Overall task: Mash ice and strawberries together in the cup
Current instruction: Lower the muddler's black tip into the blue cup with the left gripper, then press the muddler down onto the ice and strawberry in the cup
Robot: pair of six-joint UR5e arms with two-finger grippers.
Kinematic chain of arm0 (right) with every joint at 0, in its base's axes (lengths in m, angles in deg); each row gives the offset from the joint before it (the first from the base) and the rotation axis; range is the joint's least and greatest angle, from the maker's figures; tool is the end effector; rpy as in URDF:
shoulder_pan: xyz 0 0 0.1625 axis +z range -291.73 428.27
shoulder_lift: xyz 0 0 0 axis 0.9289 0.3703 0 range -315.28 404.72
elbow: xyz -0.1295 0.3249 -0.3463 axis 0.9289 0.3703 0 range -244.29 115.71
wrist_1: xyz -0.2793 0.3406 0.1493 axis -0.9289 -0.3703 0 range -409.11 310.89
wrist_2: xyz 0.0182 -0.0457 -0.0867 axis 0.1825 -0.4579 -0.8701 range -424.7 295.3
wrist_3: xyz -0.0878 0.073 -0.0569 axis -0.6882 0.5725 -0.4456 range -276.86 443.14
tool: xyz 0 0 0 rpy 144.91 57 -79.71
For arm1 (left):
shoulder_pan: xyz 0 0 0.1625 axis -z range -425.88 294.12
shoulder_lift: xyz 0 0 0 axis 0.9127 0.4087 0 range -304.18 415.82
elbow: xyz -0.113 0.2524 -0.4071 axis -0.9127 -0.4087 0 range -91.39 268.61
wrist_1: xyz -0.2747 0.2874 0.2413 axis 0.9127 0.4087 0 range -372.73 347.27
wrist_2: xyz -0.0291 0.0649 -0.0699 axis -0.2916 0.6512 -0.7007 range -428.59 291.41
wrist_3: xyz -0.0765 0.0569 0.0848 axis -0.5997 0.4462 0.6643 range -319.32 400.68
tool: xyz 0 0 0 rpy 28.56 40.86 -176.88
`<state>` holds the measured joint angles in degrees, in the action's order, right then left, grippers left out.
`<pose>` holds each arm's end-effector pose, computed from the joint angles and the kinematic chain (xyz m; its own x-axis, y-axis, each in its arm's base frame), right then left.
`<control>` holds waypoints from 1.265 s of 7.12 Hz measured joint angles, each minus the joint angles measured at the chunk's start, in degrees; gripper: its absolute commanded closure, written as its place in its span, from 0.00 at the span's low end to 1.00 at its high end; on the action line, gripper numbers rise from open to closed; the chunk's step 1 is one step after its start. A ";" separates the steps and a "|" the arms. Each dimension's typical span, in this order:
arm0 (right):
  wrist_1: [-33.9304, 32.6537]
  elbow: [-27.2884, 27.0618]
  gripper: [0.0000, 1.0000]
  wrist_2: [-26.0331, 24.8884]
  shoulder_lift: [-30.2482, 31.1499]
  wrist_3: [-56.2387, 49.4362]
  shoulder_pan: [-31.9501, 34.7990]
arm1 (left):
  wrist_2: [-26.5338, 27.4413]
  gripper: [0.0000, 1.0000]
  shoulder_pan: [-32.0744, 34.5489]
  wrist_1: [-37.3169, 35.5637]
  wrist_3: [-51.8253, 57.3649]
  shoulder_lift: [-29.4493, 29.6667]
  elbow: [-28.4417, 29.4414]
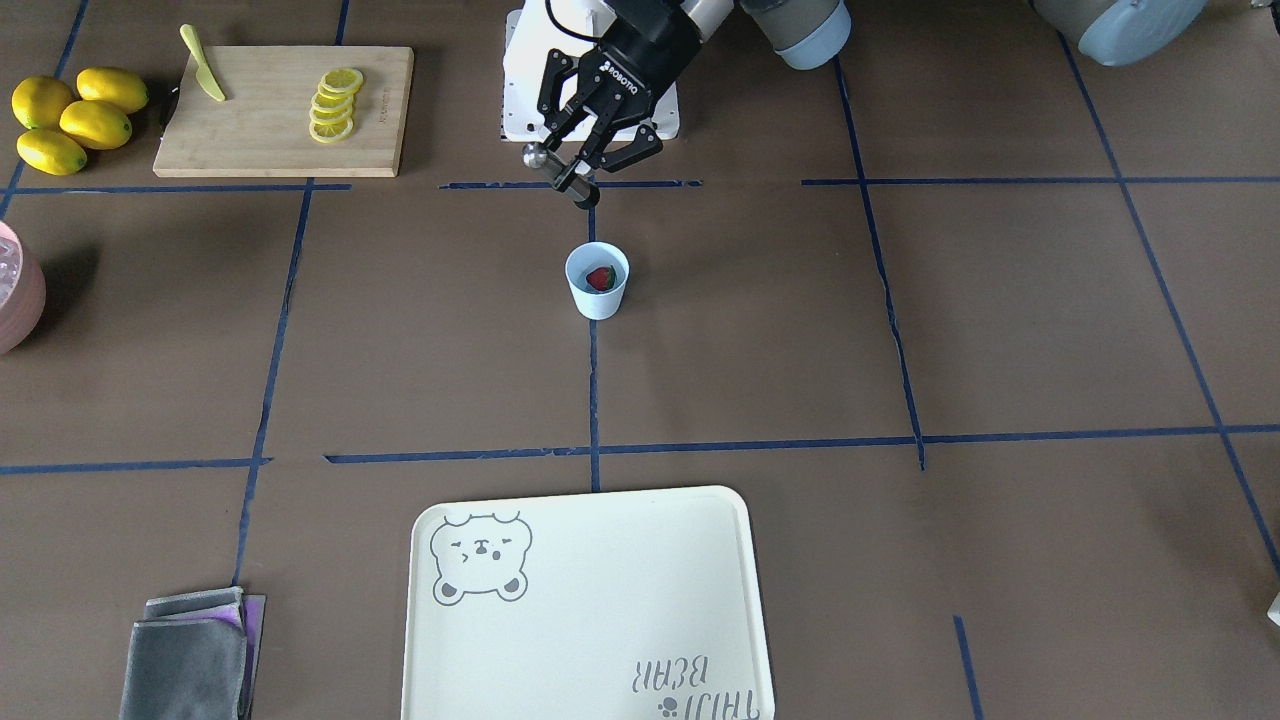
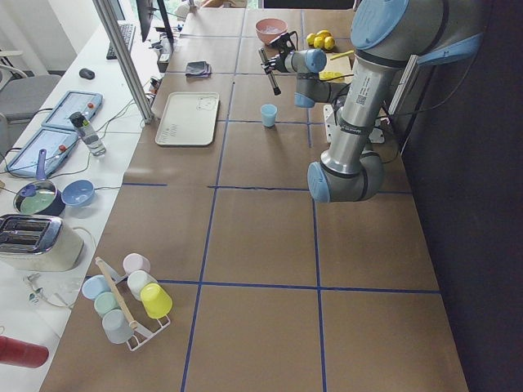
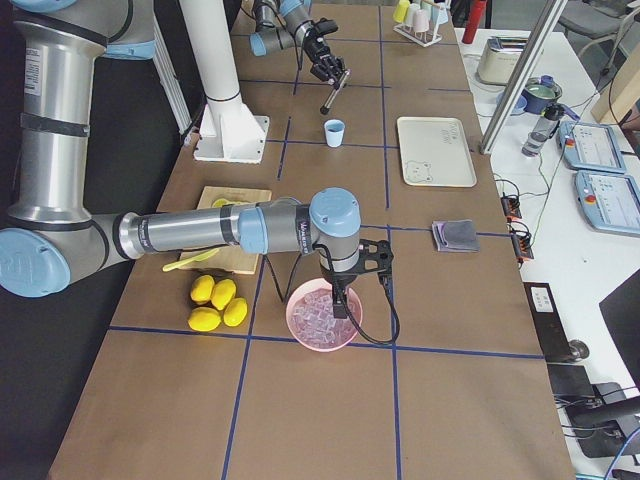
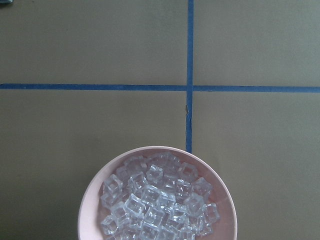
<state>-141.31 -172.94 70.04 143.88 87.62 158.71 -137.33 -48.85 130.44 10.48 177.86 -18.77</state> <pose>0.0472 -0.4712 0.6522 0.7082 -0.0059 0.7060 -0.0633 0.9954 0.0718 0.5645 -0.3607 0.1180 0.4235 0.7127 -0.5592 0.4875 0.3410 0.8038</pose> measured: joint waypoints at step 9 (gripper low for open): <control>0.00 -0.50 0.00 0.09 0.25 0.00 0.09 | 3.10 0.97 -0.63 13.75 10.79 -0.34 10.37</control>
<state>-141.31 -173.44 70.12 144.13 87.62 158.80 -134.22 -49.48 144.20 21.26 177.52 -8.41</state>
